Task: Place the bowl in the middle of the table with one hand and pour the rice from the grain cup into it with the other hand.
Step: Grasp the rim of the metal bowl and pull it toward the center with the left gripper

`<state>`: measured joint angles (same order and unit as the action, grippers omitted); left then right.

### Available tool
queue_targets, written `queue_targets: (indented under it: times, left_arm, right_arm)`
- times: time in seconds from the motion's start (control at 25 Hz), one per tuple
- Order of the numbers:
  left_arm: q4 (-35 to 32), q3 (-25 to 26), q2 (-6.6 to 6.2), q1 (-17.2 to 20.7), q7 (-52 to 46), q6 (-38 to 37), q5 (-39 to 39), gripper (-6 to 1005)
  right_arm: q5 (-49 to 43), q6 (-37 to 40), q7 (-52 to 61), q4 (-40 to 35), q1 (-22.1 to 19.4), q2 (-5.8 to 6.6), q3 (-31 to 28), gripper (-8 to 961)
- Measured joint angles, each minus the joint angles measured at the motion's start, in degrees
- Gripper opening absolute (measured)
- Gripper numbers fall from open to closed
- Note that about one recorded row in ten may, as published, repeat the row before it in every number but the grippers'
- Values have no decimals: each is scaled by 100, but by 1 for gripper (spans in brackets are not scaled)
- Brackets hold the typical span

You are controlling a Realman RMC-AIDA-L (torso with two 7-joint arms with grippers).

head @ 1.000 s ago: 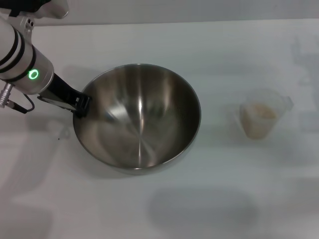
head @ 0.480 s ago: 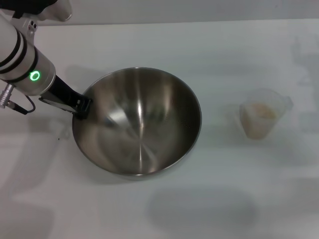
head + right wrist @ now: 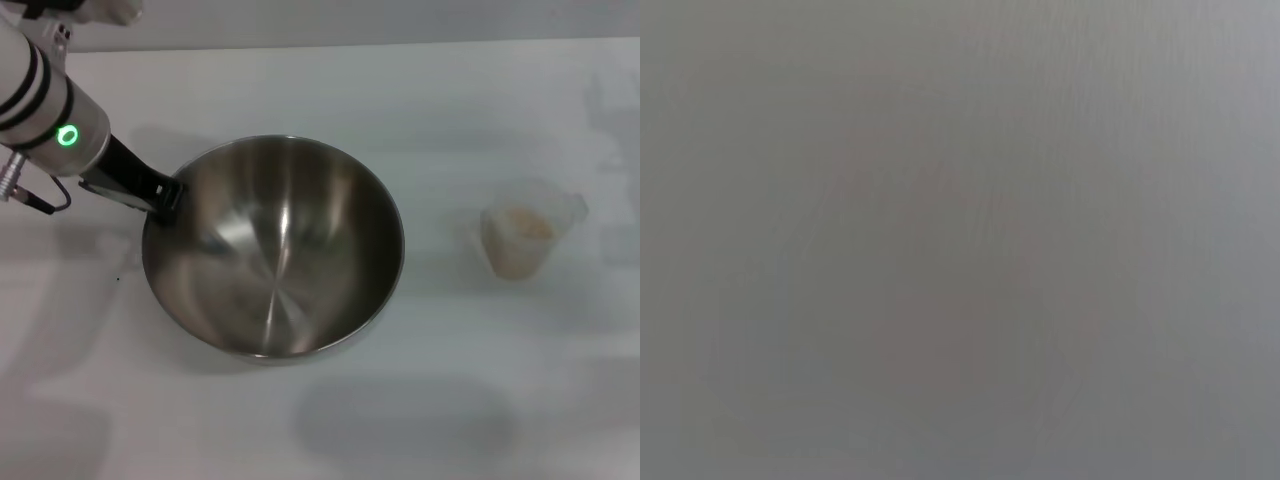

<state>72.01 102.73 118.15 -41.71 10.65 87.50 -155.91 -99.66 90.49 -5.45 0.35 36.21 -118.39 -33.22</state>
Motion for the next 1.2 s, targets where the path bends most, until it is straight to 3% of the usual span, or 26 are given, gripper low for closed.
queue_targets:
  times: [0.64, 1.2]
  left_arm:
    - [-203, 1315, -20, -468, 832, 95, 406, 40]
    - [-1361, 1397, -12, -1377, 1283, -309, 558, 42]
  right_arm:
    - [0, 1, 0, 0, 0, 0, 0, 510]
    - [0, 4, 0, 0, 0, 0, 0, 510]
